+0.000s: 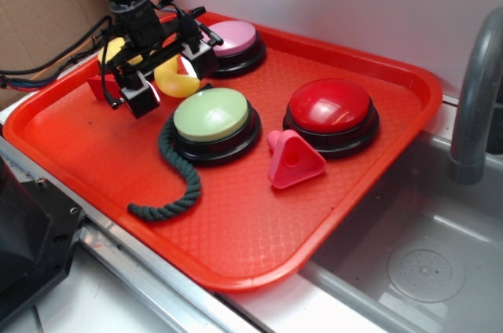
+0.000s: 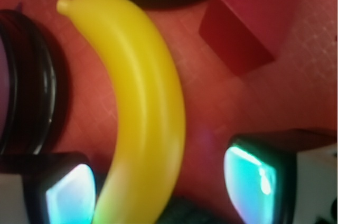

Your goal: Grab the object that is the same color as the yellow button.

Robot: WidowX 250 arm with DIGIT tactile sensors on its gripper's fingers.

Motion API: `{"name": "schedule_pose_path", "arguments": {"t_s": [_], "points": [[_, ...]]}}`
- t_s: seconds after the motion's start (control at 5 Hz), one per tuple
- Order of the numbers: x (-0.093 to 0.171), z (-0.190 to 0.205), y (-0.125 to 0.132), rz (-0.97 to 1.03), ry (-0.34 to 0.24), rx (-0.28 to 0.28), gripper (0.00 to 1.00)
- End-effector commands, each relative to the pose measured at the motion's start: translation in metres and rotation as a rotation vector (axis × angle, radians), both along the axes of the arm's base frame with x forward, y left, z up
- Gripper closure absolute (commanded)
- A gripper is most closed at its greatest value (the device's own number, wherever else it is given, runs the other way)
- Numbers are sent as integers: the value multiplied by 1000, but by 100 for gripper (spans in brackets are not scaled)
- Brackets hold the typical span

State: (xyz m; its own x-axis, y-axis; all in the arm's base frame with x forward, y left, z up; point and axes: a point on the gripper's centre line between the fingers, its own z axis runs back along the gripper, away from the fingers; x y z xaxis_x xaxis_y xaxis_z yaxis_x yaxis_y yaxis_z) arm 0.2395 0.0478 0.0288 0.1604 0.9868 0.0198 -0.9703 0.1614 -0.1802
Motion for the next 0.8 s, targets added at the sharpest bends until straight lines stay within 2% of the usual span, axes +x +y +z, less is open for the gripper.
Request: {"name": "schedule_pose_path", "arguments": {"t_s": [0.0,0.2,0.4,0.6], "points": [[-4,1,11,17,-39,7,81],[-3,1,12,14,-47,8,95],[-2,-1,16,10,-53,6,100],[-2,11,13,-60,-63,5,100]]}}
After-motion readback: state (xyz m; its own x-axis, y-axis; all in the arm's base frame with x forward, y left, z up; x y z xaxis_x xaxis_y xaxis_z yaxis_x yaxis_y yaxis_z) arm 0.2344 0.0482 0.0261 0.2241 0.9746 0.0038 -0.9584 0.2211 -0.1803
